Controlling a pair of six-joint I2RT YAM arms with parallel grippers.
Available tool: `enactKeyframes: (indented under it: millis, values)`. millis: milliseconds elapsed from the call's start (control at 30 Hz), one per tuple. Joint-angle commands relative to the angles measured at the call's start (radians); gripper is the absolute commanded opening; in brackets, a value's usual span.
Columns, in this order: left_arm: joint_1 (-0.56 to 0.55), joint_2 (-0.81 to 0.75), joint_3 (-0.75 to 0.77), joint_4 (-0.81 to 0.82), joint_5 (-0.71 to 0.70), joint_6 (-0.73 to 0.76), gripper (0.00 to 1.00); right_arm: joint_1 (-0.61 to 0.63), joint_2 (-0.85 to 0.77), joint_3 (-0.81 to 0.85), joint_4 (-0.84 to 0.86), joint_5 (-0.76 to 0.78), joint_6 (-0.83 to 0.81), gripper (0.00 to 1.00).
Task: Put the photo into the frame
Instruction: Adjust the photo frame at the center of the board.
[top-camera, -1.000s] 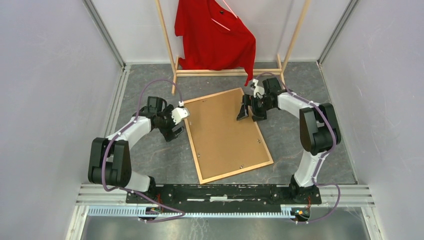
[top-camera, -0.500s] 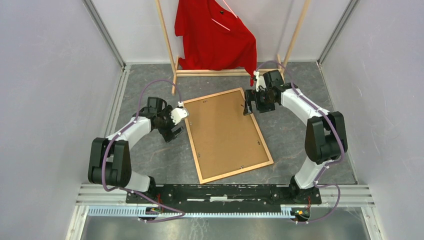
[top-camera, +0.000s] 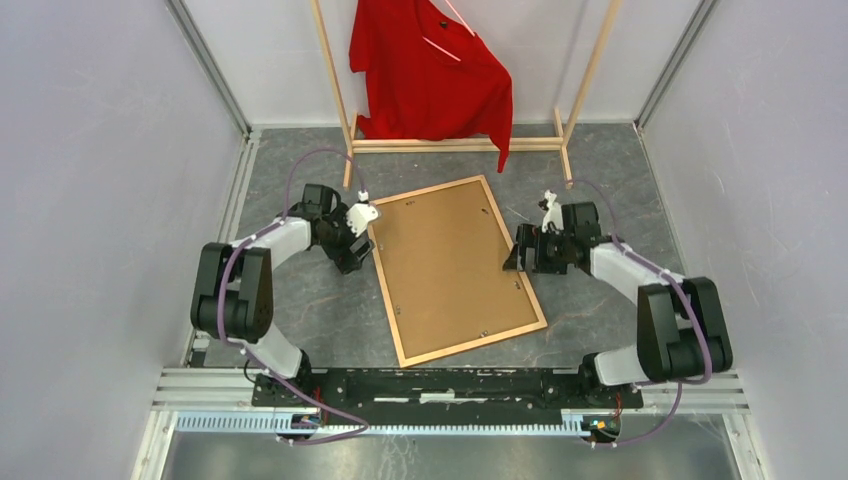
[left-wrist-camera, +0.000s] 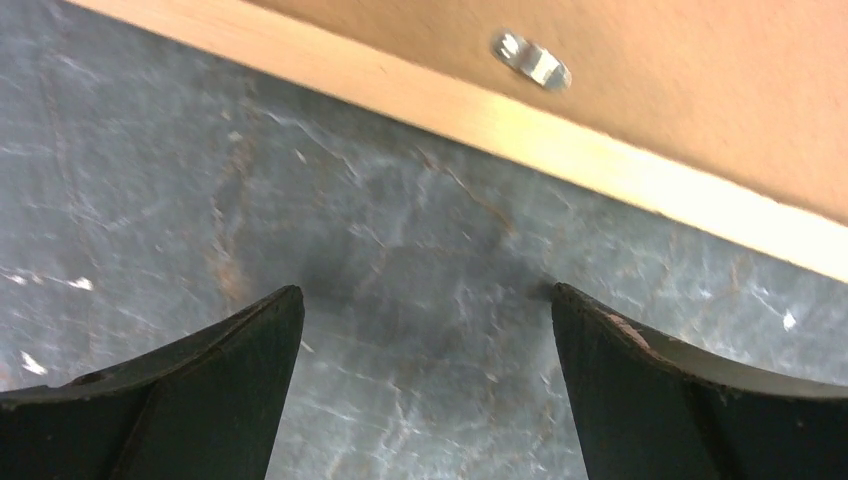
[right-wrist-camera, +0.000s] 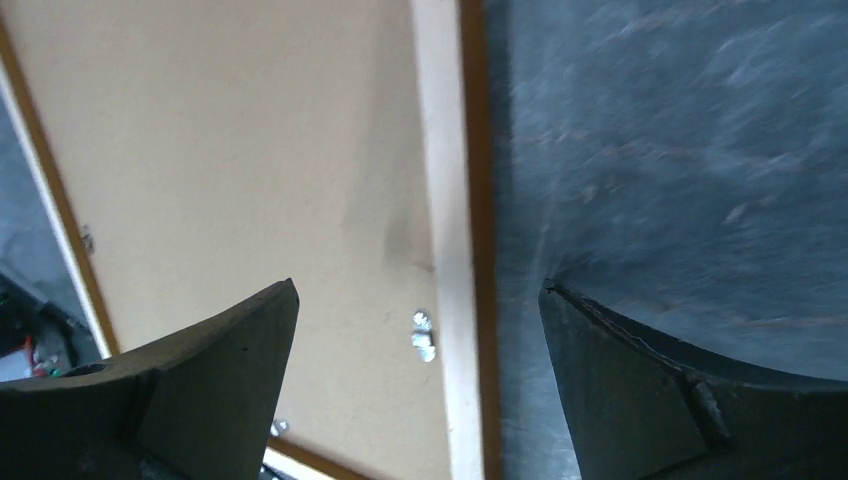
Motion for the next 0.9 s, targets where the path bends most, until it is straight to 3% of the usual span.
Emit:
enactKeyframes:
  millis: [0, 200, 467, 567, 700, 867]
  values:
    - [-0.015, 0.066, 0.084, 0.078, 0.014, -0.097, 1.0, 0.012, -0.076, -0.18, 0.22, -0.157, 0.155, 0.98]
    - [-0.034, 0.154, 0.181, 0.096, 0.005, -0.139, 1.0, 0.085, -0.202, -0.368, 0.353, -0.204, 0.308, 0.98]
    - [-0.046, 0.241, 0.329, 0.091, 0.011, -0.192, 1.0, 0.207, -0.341, -0.444, 0.359, -0.082, 0.421, 0.98]
    - [-0.047, 0.229, 0.361, 0.03, 0.01, -0.171, 1.0, 0.204, -0.366, -0.375, 0.206, 0.044, 0.333, 0.98]
    - [-0.035, 0.135, 0.294, -0.031, -0.038, -0.083, 1.0, 0.198, -0.376, -0.215, 0.054, 0.267, 0.257, 0.98]
    - [0.077, 0.021, 0.266, -0.144, 0.002, 0.005, 1.0, 0.194, -0.326, 0.014, -0.161, 0.481, 0.184, 0.98]
